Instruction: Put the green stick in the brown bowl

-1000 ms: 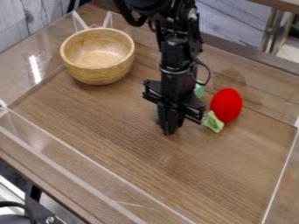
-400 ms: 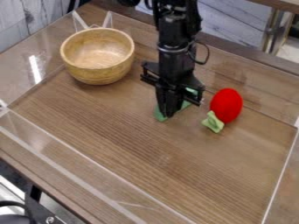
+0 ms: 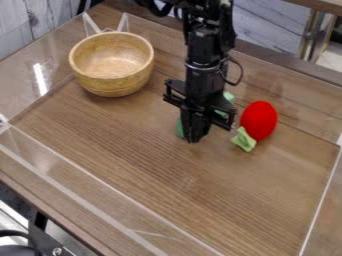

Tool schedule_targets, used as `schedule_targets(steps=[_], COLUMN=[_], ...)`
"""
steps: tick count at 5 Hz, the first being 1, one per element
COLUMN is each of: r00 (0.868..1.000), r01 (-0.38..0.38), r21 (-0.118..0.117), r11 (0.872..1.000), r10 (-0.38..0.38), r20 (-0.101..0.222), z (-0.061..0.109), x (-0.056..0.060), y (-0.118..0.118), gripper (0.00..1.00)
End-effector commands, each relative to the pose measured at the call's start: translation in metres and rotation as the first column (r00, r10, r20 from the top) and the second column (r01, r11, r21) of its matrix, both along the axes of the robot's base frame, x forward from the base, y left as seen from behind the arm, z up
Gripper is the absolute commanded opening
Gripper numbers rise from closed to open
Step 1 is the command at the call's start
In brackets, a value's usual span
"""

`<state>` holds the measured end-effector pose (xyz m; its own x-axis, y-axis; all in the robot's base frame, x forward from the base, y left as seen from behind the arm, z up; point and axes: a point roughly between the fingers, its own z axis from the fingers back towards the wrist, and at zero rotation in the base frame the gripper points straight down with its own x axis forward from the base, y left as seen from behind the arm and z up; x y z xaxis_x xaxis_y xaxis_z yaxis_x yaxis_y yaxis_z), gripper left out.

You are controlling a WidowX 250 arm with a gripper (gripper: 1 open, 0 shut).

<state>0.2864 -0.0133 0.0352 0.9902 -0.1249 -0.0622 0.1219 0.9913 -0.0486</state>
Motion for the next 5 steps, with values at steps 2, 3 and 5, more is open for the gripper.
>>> schedule_targets(steps=[2,3,5], r00=[0.984,0.976,0.981], r01=[-0.116,-0.12,-0.071], r21=[0.008,0.002,-0.004], r11=[0.993,0.993,0.997], r10=[0.114,0.118,0.071], r20=[0.136,0.185,0.181], z=[0.062,0.088,0.081], x=[0.015,0.017,0.019], y=[0.007,0.016,0.004], gripper=[0.0,0.0,1.0])
